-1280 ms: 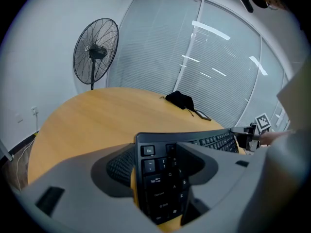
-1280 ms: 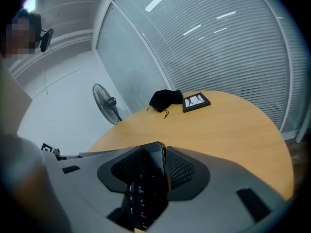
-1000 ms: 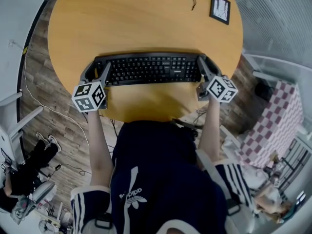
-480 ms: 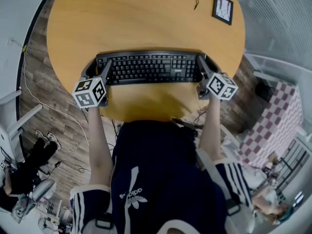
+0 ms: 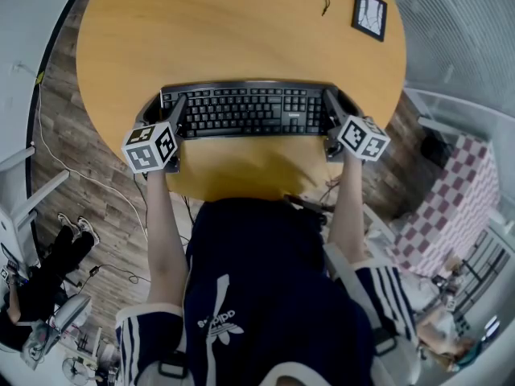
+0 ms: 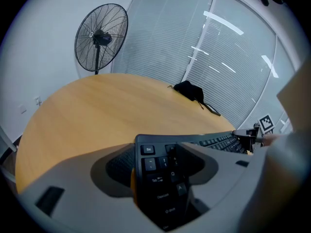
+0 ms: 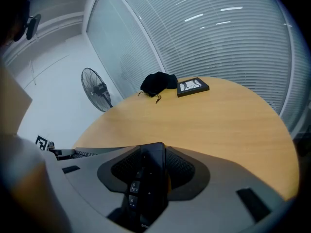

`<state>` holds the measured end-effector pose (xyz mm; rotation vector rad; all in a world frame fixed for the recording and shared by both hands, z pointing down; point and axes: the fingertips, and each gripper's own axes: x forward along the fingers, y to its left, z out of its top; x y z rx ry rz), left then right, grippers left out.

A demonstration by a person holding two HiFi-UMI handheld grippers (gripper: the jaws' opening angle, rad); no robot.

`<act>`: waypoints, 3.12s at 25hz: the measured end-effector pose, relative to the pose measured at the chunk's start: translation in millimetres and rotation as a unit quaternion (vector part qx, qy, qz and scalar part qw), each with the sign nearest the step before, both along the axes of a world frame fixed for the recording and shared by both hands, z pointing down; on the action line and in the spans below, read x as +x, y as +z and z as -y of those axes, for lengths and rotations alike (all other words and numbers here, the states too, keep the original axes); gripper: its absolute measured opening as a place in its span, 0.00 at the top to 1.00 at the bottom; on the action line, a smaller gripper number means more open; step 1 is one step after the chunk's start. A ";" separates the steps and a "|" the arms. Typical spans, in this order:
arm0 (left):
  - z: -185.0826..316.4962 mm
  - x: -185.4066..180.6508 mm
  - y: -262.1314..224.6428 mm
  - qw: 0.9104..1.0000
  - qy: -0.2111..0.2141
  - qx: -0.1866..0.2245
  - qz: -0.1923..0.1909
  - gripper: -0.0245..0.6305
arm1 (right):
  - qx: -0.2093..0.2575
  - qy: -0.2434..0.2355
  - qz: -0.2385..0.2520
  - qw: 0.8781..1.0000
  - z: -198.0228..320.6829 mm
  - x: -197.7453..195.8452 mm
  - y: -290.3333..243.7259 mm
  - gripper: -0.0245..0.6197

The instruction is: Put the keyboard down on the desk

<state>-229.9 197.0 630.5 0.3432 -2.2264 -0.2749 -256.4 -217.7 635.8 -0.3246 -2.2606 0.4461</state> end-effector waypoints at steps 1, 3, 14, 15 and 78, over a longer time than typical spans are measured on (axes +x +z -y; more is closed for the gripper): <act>-0.1 -0.2 0.0 1.000 0.000 -0.001 -0.001 0.58 | 0.000 0.001 -0.002 1.000 0.4 0.4 2.0 0.73; -0.3 -0.8 -0.5 1.000 -0.001 -0.002 -0.002 0.58 | 0.000 0.001 -0.005 1.000 0.6 0.4 2.8 0.73; 0.1 -0.7 -0.2 1.000 -0.001 -0.001 -0.003 0.58 | 0.034 -0.001 0.001 0.999 0.5 -1.4 0.2 0.73; 0.3 -0.7 0.0 1.000 0.000 0.000 -0.002 0.58 | 0.042 -0.001 0.001 0.999 1.4 -1.0 0.7 0.73; 96.3 177.6 -370.4 0.900 0.011 -0.027 0.436 0.96 | 0.073 -0.091 0.404 0.907 -50.7 226.9 -366.5 0.95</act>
